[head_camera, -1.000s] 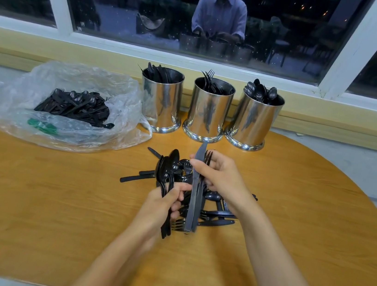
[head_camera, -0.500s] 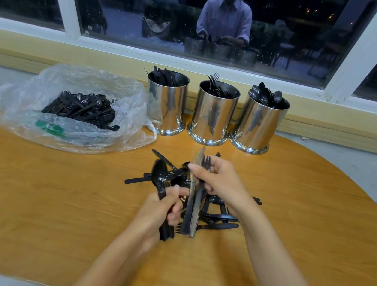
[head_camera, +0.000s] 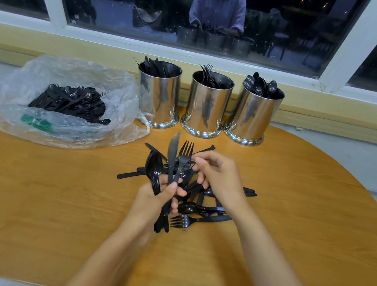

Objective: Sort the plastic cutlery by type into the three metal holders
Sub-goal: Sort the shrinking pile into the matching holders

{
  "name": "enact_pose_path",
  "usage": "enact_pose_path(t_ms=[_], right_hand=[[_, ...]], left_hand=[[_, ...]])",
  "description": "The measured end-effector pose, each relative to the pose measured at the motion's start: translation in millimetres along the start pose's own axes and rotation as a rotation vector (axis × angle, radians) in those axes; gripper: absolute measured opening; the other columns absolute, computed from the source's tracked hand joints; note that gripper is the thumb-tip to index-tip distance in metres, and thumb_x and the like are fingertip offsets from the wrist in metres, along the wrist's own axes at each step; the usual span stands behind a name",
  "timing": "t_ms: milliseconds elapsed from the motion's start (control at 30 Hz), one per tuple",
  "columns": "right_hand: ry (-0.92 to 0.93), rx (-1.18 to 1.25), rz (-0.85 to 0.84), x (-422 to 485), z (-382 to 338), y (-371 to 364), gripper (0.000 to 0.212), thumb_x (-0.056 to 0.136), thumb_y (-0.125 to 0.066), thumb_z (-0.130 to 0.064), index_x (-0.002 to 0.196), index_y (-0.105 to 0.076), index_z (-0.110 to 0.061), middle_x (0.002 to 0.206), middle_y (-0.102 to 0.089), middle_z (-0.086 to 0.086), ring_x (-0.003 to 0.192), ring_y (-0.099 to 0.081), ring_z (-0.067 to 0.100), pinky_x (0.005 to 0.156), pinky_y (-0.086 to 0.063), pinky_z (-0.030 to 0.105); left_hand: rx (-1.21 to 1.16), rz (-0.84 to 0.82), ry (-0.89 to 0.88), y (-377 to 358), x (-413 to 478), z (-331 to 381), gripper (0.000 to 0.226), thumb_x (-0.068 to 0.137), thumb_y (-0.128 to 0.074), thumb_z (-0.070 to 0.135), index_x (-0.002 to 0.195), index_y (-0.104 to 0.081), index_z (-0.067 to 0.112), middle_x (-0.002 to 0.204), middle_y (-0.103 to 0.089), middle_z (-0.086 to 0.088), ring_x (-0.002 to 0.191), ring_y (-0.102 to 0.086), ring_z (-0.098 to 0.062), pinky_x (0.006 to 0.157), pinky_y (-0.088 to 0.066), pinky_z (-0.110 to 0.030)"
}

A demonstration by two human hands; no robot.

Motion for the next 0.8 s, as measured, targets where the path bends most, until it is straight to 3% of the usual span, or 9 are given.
enact_pose_path(t_ms=[167, 267, 333, 400, 467, 567, 667, 800], right_hand=[[-0.089, 0.079, -0.028, -4.7, 10.5, 4.7, 0.012, 0.095, -0.061, -0.017, 0.091, -0.067, -0.007, 0.077, -0.067, 0.005, 0.053, -0.053, 0.009, 0.051, -0.046, 0.023], [-0.106, 0.086, -0.016, -6.0, 17.0, 11.3, 0.015, 0.093, -0.063, -0.013, 0.087, -0.065, 0.001, 0.072, -0.066, 0.003, 0.051, -0.053, 0.005, 0.051, -0.045, 0.021], [-0.112, 0.077, -0.012, -5.8, 23.4, 22.0, 0.009, 0.093, -0.063, -0.011, 0.092, -0.069, -0.005, 0.077, -0.069, 0.004, 0.057, -0.056, 0.006, 0.051, -0.046, 0.020], [-0.125, -0.098, 0.049, -3.8, 38.3, 40.6, 0.009, 0.092, -0.064, -0.012, 0.098, -0.071, -0.014, 0.087, -0.071, 0.002, 0.069, -0.061, 0.007, 0.056, -0.046, 0.016], [-0.139, -0.426, 0.126, -3.3, 60.1, 65.7, 0.016, 0.091, -0.065, -0.012, 0.105, -0.071, -0.015, 0.098, -0.068, -0.004, 0.083, -0.060, 0.008, 0.069, -0.043, 0.013], [-0.114, -0.726, 0.103, -7.8, 87.8, 94.1, 0.025, 0.090, -0.067, -0.013, 0.114, -0.071, -0.015, 0.107, -0.065, 0.000, 0.099, -0.059, 0.019, 0.086, -0.043, 0.027], [-0.090, -0.864, 0.038, -12.4, 97.8, 98.9, 0.033, 0.091, -0.064, -0.020, 0.124, -0.066, -0.020, 0.120, -0.063, -0.002, 0.113, -0.050, 0.021, 0.093, -0.037, 0.033], [0.013, -0.961, 0.021, -12.8, 97.7, 96.5, 0.032, 0.096, -0.058, -0.024, 0.127, -0.064, -0.021, 0.119, -0.062, -0.005, 0.110, -0.049, 0.019, 0.091, -0.044, 0.035]], left_hand=[[0.090, -0.056, 0.002, -1.2, 6.3, -4.1, 0.009, 0.100, -0.052, 0.007, 0.105, -0.059, 0.007, 0.088, -0.076, -0.010, 0.050, -0.051, -0.010, 0.049, -0.042, -0.020], [0.091, -0.057, 0.008, -6.3, 8.0, -8.6, 0.008, 0.101, -0.051, 0.008, 0.100, -0.058, 0.006, 0.087, -0.077, -0.008, 0.054, -0.057, -0.009, 0.052, -0.048, -0.019], [0.047, -0.030, 0.012, -6.6, 10.1, -10.4, 0.010, 0.101, -0.050, 0.011, 0.100, -0.057, 0.004, 0.087, -0.077, -0.005, 0.056, -0.060, -0.009, 0.054, -0.050, -0.019], [0.025, 0.014, 0.007, -2.3, 14.9, -12.5, 0.014, 0.102, -0.049, 0.011, 0.106, -0.058, 0.002, 0.079, -0.076, -0.002, 0.053, -0.056, -0.008, 0.051, -0.047, -0.019], [-0.007, 0.050, -0.002, 3.8, 21.1, -14.6, 0.018, 0.102, -0.047, 0.010, 0.113, -0.059, 0.002, 0.072, -0.072, 0.001, 0.050, -0.048, -0.008, 0.048, -0.042, -0.019], [-0.096, 0.061, 0.011, 9.9, 28.9, -17.9, 0.022, 0.103, -0.044, 0.008, 0.118, -0.061, 0.006, 0.067, -0.063, 0.003, 0.050, -0.039, -0.007, 0.046, -0.036, -0.018], [-0.124, 0.056, 0.035, 10.5, 33.0, -21.4, 0.024, 0.104, -0.044, 0.009, 0.120, -0.061, 0.006, 0.068, -0.059, 0.003, 0.051, -0.038, -0.007, 0.046, -0.035, -0.018], [-0.116, 0.068, 0.044, 9.8, 35.1, -24.8, 0.024, 0.103, -0.046, 0.012, 0.122, -0.061, 0.006, 0.069, -0.061, 0.002, 0.053, -0.038, -0.009, 0.047, -0.035, -0.019]])
Point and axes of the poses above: each hand's wrist, its own x-axis towards the middle knuckle, its own y-axis out of the back of the hand, z = x × y, the point moved 1 cm from there along x, towards the middle knuckle
